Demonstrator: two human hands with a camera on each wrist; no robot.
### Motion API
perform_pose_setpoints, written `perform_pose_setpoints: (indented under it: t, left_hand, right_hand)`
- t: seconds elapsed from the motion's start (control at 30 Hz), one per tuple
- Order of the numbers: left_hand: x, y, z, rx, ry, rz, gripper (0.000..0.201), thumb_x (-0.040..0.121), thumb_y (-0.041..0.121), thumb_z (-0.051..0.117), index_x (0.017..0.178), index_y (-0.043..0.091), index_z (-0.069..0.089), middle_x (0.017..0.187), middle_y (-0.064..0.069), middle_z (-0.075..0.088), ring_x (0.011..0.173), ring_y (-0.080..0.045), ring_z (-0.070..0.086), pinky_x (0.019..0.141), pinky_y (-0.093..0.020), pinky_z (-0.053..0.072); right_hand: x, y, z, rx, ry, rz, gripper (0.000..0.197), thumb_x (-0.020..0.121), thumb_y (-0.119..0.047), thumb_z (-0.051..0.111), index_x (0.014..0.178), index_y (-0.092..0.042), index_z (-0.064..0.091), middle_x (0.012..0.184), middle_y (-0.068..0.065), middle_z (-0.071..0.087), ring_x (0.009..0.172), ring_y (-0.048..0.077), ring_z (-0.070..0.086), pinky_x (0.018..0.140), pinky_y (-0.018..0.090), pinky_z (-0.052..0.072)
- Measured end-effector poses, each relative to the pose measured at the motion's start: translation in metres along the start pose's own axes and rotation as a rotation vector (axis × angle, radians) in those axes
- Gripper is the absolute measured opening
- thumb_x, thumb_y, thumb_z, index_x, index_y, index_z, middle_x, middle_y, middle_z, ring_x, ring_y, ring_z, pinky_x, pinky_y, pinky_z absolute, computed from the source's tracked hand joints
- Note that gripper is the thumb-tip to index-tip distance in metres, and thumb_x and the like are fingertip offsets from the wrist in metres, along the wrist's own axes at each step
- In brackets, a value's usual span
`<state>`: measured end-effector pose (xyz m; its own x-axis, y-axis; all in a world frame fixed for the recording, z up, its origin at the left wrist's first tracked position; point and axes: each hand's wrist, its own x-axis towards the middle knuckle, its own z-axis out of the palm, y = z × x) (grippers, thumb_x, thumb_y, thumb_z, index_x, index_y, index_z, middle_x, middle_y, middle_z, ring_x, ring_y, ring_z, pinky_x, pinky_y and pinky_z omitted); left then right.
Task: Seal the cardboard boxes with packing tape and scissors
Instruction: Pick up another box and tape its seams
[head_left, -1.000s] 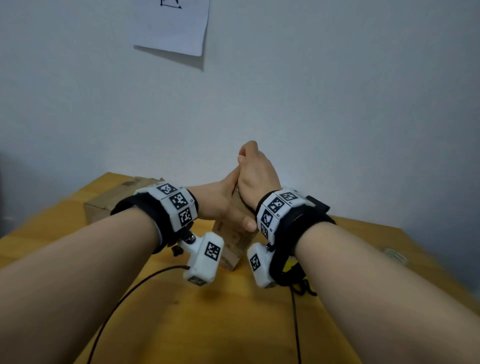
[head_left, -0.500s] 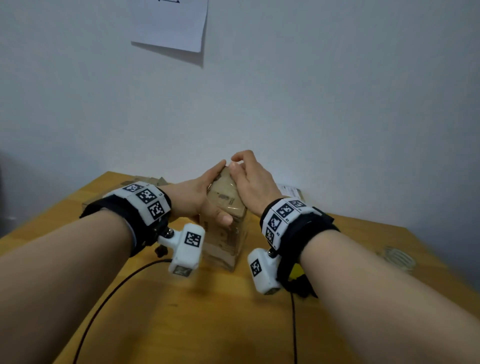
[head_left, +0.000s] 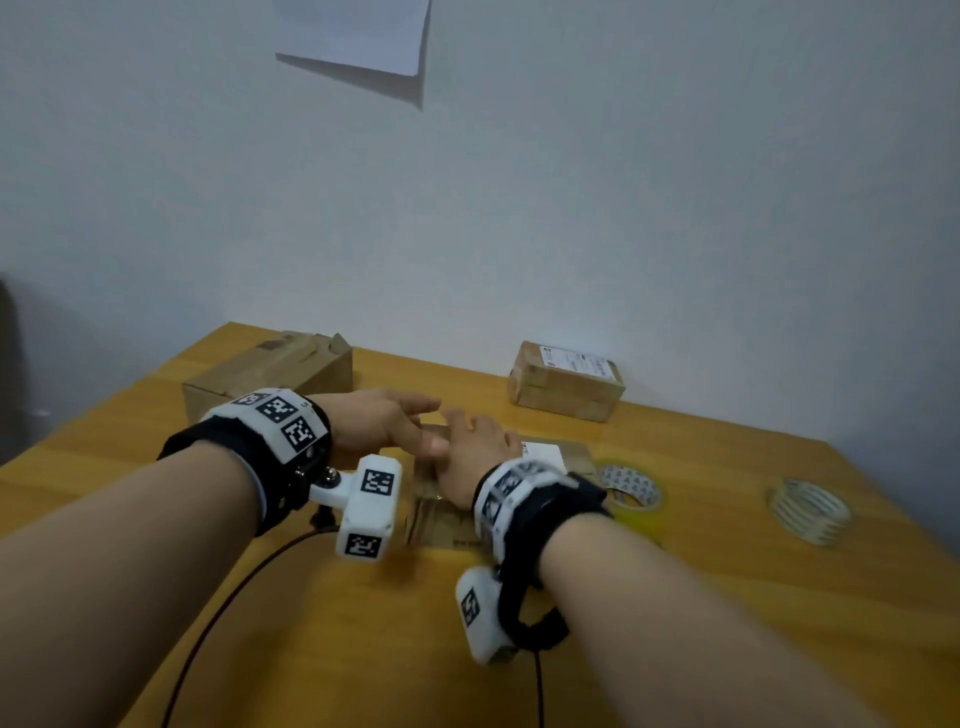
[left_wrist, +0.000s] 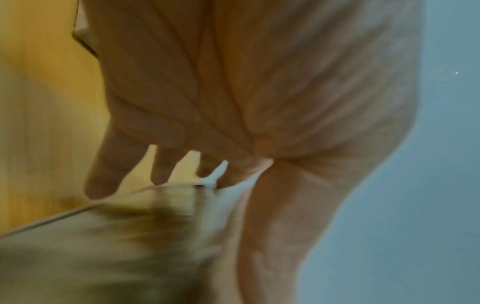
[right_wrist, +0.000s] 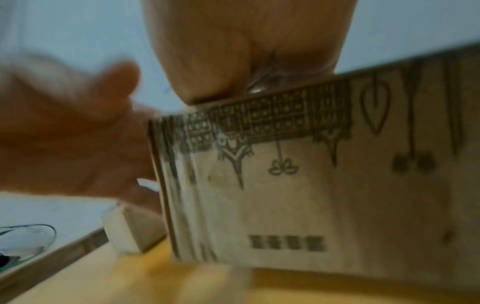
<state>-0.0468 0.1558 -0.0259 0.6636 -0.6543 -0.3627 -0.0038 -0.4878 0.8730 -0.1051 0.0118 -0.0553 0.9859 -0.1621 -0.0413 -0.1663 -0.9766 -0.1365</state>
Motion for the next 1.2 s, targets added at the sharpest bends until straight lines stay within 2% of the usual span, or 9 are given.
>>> perform_pose_setpoints:
  t: [0.07, 0.13, 0.37, 0.43, 0.57, 0.73, 0.9, 1.0, 1.2]
  left_hand:
    - [0.002, -0.001, 0.001, 0.026, 0.017, -0.045, 0.108, 0.07, 0.02, 0.079, 0.154, 0.024, 0.012, 0.157, -0.005, 0.026, 0.139, -0.024, 0.034, 0.111, -0.045, 0.035]
    - [0.009, -0.001, 0.002, 0.077, 0.05, -0.084, 0.105, 0.077, 0.008, 0.071, 0.154, 0.025, 0.002, 0.158, -0.007, 0.021, 0.14, -0.026, 0.031, 0.11, -0.045, 0.036]
    - [0.025, -0.009, 0.02, 0.308, 0.074, -0.174, 0.102, 0.082, 0.026, 0.07, 0.153, 0.031, -0.004, 0.156, -0.006, 0.029, 0.137, -0.026, 0.035, 0.112, -0.043, 0.033]
    - [0.025, -0.012, 0.021, 0.307, 0.089, -0.158, 0.105, 0.076, 0.034, 0.071, 0.152, 0.037, -0.001, 0.153, -0.008, 0.033, 0.133, -0.029, 0.04, 0.11, -0.046, 0.036]
    - [0.024, -0.013, 0.023, 0.44, 0.116, -0.107, 0.086, 0.093, 0.038, 0.058, 0.152, 0.035, -0.004, 0.148, -0.008, 0.04, 0.122, -0.026, 0.049, 0.105, -0.038, 0.039]
    - [0.016, -0.012, 0.021, 0.48, 0.113, -0.096, 0.081, 0.094, 0.041, 0.056, 0.152, 0.038, -0.001, 0.15, -0.008, 0.037, 0.123, -0.025, 0.048, 0.107, -0.036, 0.036]
    - [0.01, -0.004, 0.018, 0.55, 0.11, -0.126, 0.079, 0.093, 0.034, 0.059, 0.151, 0.04, 0.005, 0.152, -0.006, 0.034, 0.126, -0.025, 0.046, 0.109, -0.043, 0.037]
    - [0.01, 0.025, 0.033, 0.771, 0.125, -0.073, 0.088, 0.092, 0.025, 0.061, 0.154, 0.028, -0.003, 0.162, -0.004, 0.002, 0.146, -0.026, 0.015, 0.118, -0.042, 0.018]
    - [0.022, 0.018, 0.068, 1.181, 0.026, -0.059, 0.128, 0.07, 0.066, 0.069, 0.151, 0.018, -0.018, 0.16, -0.004, -0.018, 0.148, -0.021, -0.011, 0.119, -0.051, -0.001]
  right_hand:
    - [0.015, 0.0, 0.012, 0.04, 0.001, 0.04, 0.056, 0.098, -0.043, 0.041, 0.149, -0.024, 0.026, 0.143, 0.015, 0.044, 0.133, 0.033, 0.04, 0.112, 0.049, 0.026]
    - [0.029, 0.006, 0.007, 0.183, -0.017, 0.108, 0.056, 0.1, -0.052, 0.032, 0.149, -0.024, 0.03, 0.144, 0.017, 0.044, 0.131, 0.036, 0.042, 0.11, 0.049, 0.031]
    - [0.023, 0.016, 0.012, -0.061, -0.095, 0.072, 0.058, 0.098, -0.061, 0.021, 0.145, -0.03, 0.034, 0.147, 0.016, 0.037, 0.134, 0.034, 0.032, 0.105, 0.049, 0.023]
    - [0.025, 0.025, 0.004, -0.018, -0.165, 0.051, 0.064, 0.097, -0.066, 0.018, 0.152, -0.034, 0.025, 0.157, 0.013, 0.027, 0.143, 0.034, 0.024, 0.113, 0.052, 0.018]
    - [0.024, 0.06, 0.008, -0.065, -0.19, 0.014, 0.066, 0.09, -0.076, 0.009, 0.152, -0.051, 0.005, 0.165, 0.006, 0.005, 0.151, 0.032, 0.005, 0.118, 0.058, 0.007]
    - [0.02, 0.066, 0.002, -0.007, -0.166, 0.054, 0.065, 0.094, -0.072, 0.011, 0.153, -0.049, -0.004, 0.165, 0.008, -0.008, 0.152, 0.033, -0.003, 0.12, 0.056, 0.003]
    - [0.011, 0.08, 0.004, 0.005, -0.184, 0.169, 0.069, 0.094, -0.071, 0.009, 0.151, -0.036, 0.022, 0.155, 0.017, 0.031, 0.139, 0.037, 0.033, 0.11, 0.053, 0.028]
    - [0.017, 0.064, 0.004, 0.018, -0.162, 0.155, 0.067, 0.096, -0.068, 0.014, 0.149, -0.031, 0.028, 0.15, 0.017, 0.037, 0.135, 0.037, 0.038, 0.107, 0.053, 0.034]
    - [0.011, 0.083, 0.002, 0.136, -0.089, 0.235, 0.064, 0.097, -0.063, 0.025, 0.15, -0.027, 0.029, 0.153, 0.014, 0.033, 0.136, 0.035, 0.036, 0.109, 0.052, 0.035]
